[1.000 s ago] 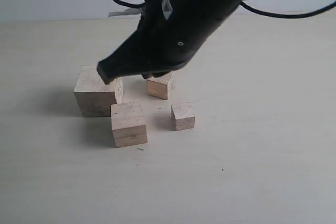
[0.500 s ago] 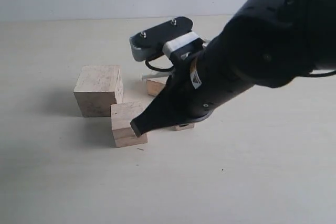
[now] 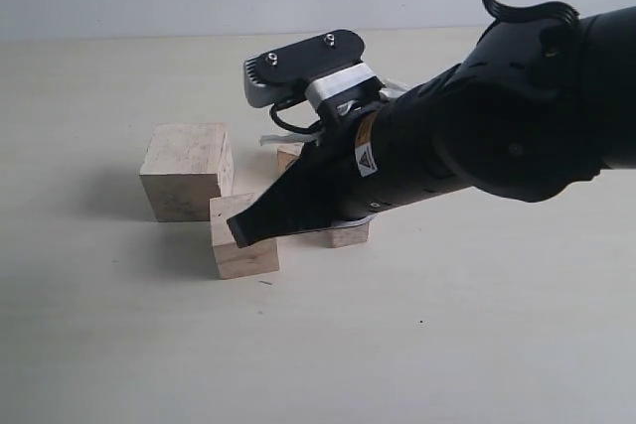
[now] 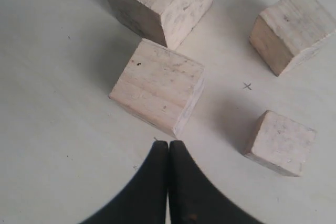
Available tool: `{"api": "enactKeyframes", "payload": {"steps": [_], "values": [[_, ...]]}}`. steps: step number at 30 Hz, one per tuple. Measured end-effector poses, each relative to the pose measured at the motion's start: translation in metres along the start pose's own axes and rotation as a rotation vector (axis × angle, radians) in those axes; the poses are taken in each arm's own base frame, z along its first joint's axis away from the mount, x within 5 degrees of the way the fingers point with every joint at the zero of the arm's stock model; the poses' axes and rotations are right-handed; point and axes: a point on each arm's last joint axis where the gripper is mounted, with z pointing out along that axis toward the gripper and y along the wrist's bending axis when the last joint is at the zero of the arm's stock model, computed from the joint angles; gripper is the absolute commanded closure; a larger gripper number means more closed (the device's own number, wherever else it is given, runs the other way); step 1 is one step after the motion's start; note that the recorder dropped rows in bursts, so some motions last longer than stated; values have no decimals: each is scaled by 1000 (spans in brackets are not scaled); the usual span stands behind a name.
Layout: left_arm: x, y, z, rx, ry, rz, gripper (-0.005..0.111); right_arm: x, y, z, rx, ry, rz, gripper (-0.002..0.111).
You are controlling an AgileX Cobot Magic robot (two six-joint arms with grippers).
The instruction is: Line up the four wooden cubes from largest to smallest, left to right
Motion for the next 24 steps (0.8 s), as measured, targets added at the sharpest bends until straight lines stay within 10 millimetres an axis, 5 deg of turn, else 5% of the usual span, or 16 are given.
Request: {"api": "enactKeyframes", "payload": {"steps": [24], "values": [[0,0,0,0,0,0,107,8,0,-4,2,91,41,108]]}}
